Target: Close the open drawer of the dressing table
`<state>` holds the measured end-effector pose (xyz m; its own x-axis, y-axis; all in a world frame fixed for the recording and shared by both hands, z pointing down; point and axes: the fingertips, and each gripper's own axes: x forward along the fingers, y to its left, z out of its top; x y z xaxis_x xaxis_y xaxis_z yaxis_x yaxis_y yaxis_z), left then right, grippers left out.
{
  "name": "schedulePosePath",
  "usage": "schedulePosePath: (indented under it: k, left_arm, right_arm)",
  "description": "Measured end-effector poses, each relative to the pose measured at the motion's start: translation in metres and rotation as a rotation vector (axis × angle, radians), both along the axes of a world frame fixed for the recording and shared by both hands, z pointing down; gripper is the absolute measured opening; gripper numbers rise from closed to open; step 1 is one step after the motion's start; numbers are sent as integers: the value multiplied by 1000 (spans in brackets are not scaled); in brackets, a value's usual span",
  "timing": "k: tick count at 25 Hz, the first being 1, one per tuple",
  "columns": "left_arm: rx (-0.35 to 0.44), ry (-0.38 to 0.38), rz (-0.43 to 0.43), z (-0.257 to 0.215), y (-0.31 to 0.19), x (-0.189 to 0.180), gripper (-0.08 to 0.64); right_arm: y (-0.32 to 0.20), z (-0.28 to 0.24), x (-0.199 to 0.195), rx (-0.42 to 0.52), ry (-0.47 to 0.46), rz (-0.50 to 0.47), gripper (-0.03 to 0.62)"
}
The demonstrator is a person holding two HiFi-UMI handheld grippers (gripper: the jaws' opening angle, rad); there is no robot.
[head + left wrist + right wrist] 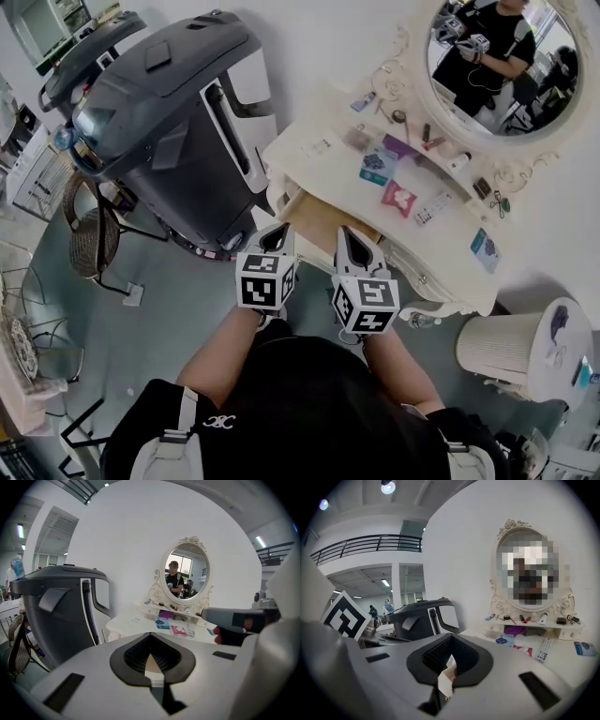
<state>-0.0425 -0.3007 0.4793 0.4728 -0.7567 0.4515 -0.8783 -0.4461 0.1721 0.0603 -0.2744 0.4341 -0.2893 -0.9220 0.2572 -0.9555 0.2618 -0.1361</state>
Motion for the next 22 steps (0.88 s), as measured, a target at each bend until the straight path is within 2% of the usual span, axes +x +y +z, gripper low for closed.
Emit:
schedulePosePath:
  k: [4, 9, 15, 19, 22]
  left_arm:
    - [-14, -3, 51, 4, -22, -4, 6]
    - [-93, -24, 116, 37, -32, -12, 6]
    - [-166, -136, 182, 93, -37, -16, 6]
    - [-270, -200, 205, 134, -30, -19, 6]
    - [-319, -226, 201, 162, -28, -21, 6]
  right_arm:
    - [-21, 1, -7, -9, -1, 43, 11]
    - [-35, 14, -13, -49, 19, 94, 11]
    - [-45, 26, -16, -103, 50, 133, 11]
    - [-48, 39, -9, -149, 62, 142, 11]
    - [-53, 54, -3, -192, 54, 131, 11]
